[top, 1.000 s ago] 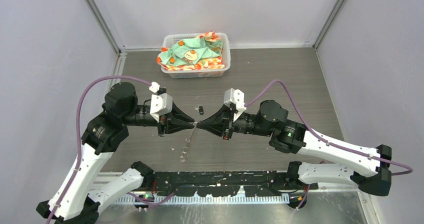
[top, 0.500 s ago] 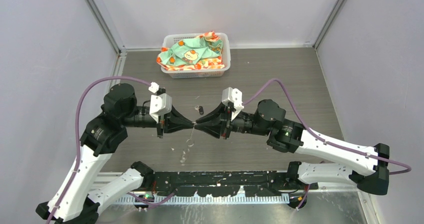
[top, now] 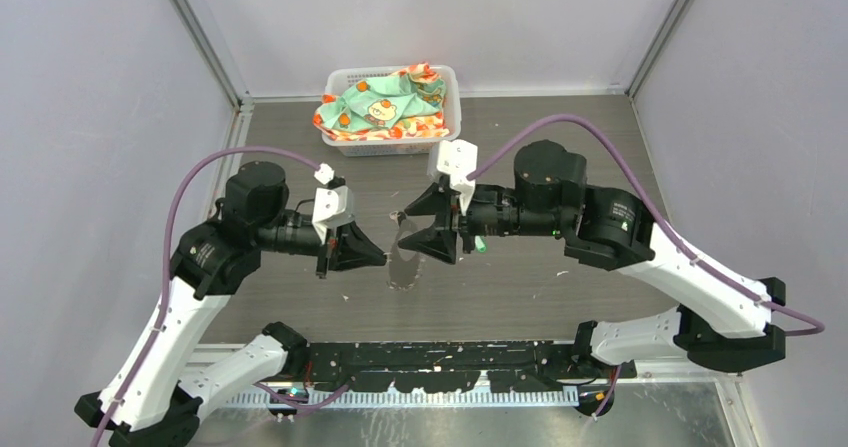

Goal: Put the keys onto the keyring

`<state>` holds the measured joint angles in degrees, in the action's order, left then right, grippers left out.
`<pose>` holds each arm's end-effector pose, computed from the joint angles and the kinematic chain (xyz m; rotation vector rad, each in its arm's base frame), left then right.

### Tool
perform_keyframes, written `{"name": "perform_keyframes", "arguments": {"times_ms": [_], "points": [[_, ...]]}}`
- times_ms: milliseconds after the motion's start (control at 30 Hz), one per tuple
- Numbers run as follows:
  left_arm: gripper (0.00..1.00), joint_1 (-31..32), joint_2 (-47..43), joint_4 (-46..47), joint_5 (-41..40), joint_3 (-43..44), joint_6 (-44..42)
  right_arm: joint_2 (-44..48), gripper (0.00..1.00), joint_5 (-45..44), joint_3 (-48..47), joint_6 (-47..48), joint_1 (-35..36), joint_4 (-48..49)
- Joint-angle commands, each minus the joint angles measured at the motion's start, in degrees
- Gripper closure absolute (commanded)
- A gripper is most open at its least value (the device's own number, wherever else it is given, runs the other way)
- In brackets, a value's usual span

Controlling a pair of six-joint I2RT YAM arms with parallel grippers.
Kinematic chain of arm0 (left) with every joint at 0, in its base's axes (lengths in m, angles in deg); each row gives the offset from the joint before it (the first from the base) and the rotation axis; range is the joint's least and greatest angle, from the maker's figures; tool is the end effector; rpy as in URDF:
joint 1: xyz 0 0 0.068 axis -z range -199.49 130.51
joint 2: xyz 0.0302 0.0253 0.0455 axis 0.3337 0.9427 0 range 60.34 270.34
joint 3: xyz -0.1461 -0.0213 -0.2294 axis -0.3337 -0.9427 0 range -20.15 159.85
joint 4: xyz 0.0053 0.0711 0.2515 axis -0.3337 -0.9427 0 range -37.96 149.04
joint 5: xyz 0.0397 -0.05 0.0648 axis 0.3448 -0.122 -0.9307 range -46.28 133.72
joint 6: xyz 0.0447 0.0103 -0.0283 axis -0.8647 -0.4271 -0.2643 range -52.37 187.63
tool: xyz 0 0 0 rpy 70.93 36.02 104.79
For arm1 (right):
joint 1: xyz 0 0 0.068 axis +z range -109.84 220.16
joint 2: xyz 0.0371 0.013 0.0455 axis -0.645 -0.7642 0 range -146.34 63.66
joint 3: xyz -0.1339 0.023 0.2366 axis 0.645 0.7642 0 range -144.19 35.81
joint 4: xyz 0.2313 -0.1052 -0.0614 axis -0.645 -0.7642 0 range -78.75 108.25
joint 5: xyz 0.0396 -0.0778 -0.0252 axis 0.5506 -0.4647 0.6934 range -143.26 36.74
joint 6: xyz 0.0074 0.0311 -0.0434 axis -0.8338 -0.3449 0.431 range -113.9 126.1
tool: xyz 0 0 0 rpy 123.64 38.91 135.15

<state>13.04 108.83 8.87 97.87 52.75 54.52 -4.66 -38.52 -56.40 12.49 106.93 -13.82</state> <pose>0.0931 -0.0936 0.4258 1.3033 1.5199 -1.1624 0.0822 0.2143 0.4975 -1.2364 1.3273 0.9870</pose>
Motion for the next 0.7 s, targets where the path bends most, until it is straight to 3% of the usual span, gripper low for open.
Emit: {"name": "perform_keyframes", "arguments": {"times_ms": [0,667], "points": [[1.0,0.33,1.3,-3.21,2.81,3.99,-2.4,-5.05,0.46,1.8,-6.76,3.59,0.23,-15.78],[1.0,0.56,3.0,-5.29,3.02,7.14,-2.57,-10.54,0.58,7.84,-8.5,3.72,0.25,-10.4]]}}
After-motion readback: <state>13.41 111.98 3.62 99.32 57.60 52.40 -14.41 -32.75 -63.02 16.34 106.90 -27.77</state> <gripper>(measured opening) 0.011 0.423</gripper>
